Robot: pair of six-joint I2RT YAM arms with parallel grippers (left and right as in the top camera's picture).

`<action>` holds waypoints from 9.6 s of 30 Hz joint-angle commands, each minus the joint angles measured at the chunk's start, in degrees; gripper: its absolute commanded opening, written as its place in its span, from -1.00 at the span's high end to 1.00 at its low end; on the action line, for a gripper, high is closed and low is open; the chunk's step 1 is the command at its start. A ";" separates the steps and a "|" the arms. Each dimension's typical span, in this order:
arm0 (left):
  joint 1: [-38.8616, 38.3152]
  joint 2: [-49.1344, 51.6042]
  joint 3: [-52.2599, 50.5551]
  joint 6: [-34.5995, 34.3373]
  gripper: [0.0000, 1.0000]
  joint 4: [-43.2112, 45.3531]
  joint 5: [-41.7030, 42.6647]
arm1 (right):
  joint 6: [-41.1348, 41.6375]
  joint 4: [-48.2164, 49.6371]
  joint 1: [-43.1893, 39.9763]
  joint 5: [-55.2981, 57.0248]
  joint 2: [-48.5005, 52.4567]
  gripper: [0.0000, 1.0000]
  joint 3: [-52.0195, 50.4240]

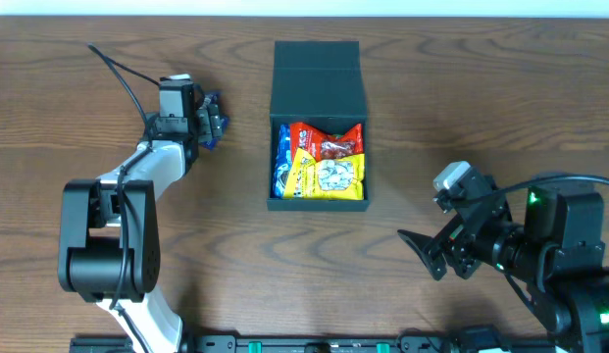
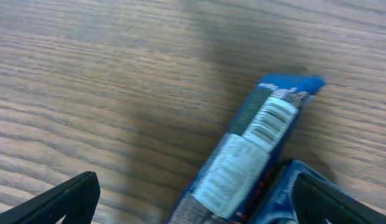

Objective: Pack container

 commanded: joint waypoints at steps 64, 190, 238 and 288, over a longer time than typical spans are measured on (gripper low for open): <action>0.76 -1.27 0.94 1.62 0.81 -5.35 3.63 | 0.63 -0.09 -0.50 -0.22 -0.09 -0.98 0.13; -6.03 -10.05 1.42 6.32 0.67 -10.99 9.18 | 0.63 -0.09 -0.50 -0.22 -0.09 -0.99 0.13; -30.29 -22.47 1.42 -17.84 -0.19 -18.40 7.04 | 0.63 0.57 -0.50 -0.22 -0.09 -0.98 0.13; -5.20 -8.07 6.47 -9.75 0.89 -6.69 29.35 | 47.87 49.79 -4.39 6.51 48.61 0.97 0.11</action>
